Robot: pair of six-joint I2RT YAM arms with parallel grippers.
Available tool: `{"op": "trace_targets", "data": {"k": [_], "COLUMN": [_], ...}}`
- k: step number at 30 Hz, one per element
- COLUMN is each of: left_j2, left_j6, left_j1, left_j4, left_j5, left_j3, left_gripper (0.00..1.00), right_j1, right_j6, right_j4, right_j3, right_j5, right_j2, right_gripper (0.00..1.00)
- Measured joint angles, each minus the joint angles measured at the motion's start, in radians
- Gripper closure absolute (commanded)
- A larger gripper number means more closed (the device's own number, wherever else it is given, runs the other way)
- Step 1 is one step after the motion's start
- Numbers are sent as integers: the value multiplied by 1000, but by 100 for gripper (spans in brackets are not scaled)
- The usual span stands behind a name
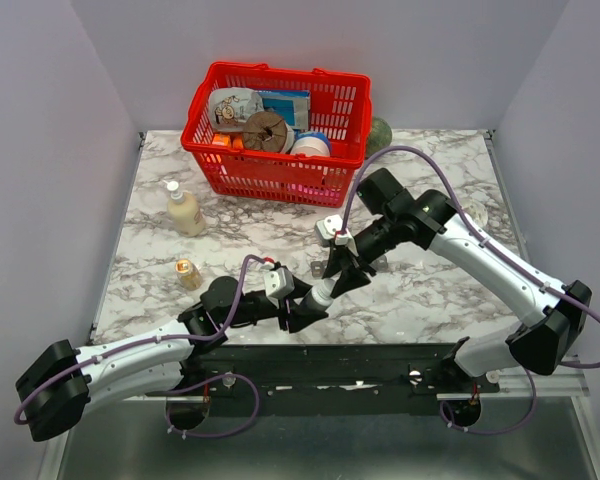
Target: Sort the pills into containers
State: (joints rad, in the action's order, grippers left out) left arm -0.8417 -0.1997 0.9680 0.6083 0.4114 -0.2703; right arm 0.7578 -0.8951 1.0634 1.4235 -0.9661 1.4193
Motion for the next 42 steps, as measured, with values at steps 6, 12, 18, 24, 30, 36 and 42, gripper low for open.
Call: {"op": "trace_targets", "data": {"k": [6,12,18,24,30,36,42], "left_j2": [0,11,21,18,17,16,15], "left_j6": [13,89,127,128,129,151,171], "left_j1": [0,0,-7,-8,-8,-10,-21], "left_j4": [-30,-145,-159,-152,-119,-125,-194], "left_j5": [2,11,11,-17,-95,-201,-226], "left_j3": [-1,-32,-33,-25,-9,-12,-44], "left_gripper": [100,100,100,100,100,100,100], "right_j1": [13,22,24,22,17,15,18], "right_j6": [-6,-18,44,177,377,505,518], "right_j4": [6,22,-24,-130,-301,-418,-442], "right_j3": [0,0,-15,-66,-126,-141,-150], "right_j5": [21,30,34,34,47,114,182], "right_j2": [14,45,41,22,0,0,-9], "right_gripper": [68,68,68,68,68,71,73]}}
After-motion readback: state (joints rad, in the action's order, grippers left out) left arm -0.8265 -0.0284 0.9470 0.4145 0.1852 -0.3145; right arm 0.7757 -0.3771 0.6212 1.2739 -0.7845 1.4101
